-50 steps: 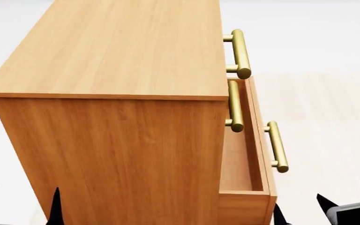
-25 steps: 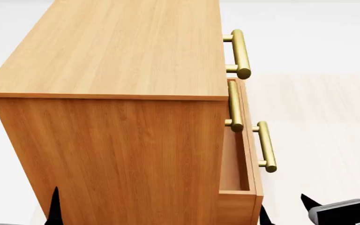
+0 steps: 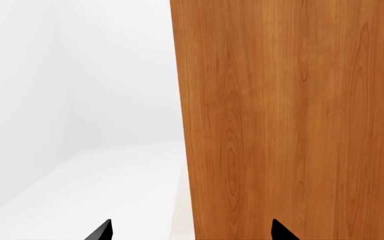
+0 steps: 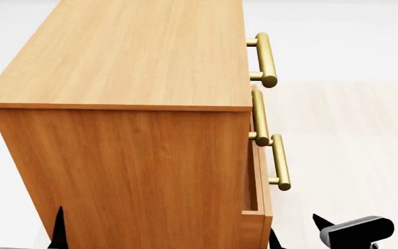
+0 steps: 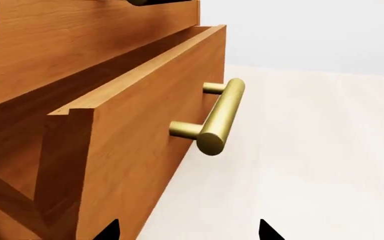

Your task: Close the bottom drawer of the cabinet.

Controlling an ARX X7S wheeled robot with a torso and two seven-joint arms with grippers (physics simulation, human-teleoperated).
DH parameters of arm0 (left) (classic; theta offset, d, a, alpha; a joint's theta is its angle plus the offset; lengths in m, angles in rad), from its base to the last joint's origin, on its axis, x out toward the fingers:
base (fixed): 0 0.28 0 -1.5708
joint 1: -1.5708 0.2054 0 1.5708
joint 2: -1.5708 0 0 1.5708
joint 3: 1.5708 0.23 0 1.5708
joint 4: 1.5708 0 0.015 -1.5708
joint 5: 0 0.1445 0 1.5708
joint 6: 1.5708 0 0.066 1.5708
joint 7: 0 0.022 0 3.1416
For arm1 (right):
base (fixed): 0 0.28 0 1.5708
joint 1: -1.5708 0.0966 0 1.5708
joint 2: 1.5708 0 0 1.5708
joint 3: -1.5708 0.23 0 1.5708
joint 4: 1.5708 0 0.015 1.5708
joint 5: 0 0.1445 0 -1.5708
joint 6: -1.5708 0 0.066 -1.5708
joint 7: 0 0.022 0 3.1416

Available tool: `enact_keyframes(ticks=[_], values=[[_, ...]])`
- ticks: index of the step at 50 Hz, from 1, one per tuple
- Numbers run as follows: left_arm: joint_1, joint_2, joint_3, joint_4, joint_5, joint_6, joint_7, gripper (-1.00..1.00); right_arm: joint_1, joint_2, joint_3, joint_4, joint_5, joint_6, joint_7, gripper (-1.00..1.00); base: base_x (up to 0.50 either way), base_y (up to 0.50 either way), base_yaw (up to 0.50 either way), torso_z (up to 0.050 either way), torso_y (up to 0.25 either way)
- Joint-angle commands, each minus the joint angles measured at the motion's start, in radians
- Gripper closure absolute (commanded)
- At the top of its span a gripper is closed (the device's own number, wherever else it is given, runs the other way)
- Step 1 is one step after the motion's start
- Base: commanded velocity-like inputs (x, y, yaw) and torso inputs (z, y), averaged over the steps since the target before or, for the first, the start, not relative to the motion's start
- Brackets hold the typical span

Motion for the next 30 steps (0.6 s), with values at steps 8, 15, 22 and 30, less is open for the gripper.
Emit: enact_keyframes(ticks=[8,15,22,30], values=[[0.005,0.024,-0.014,0.004,0.007,-0.019,0.004,-1.0,0.012,-0.041,-0.019,0.002,-0.021,0.002,-0.042,-1.0,0.0,0.0,0.0,0.0,0.0],[0.004,0.023,-0.012,0.01,0.005,-0.025,0.0,-1.0,0.009,-0.046,-0.028,-0.014,-0.024,0.01,-0.039,-1.0,0.0,0.0,0.0,0.0,0.0],[0.003,0.022,-0.009,0.003,0.005,-0.018,0.0,-1.0,0.012,-0.052,-0.038,-0.012,-0.029,0.003,-0.041,-1.0,0.0,0.0,0.0,0.0,0.0],[0.004,0.02,-0.009,0.006,0.002,-0.019,-0.003,-1.0,0.023,-0.062,-0.053,0.004,-0.039,-0.009,-0.046,-1.0,0.0,0.0,0.0,0.0,0.0]])
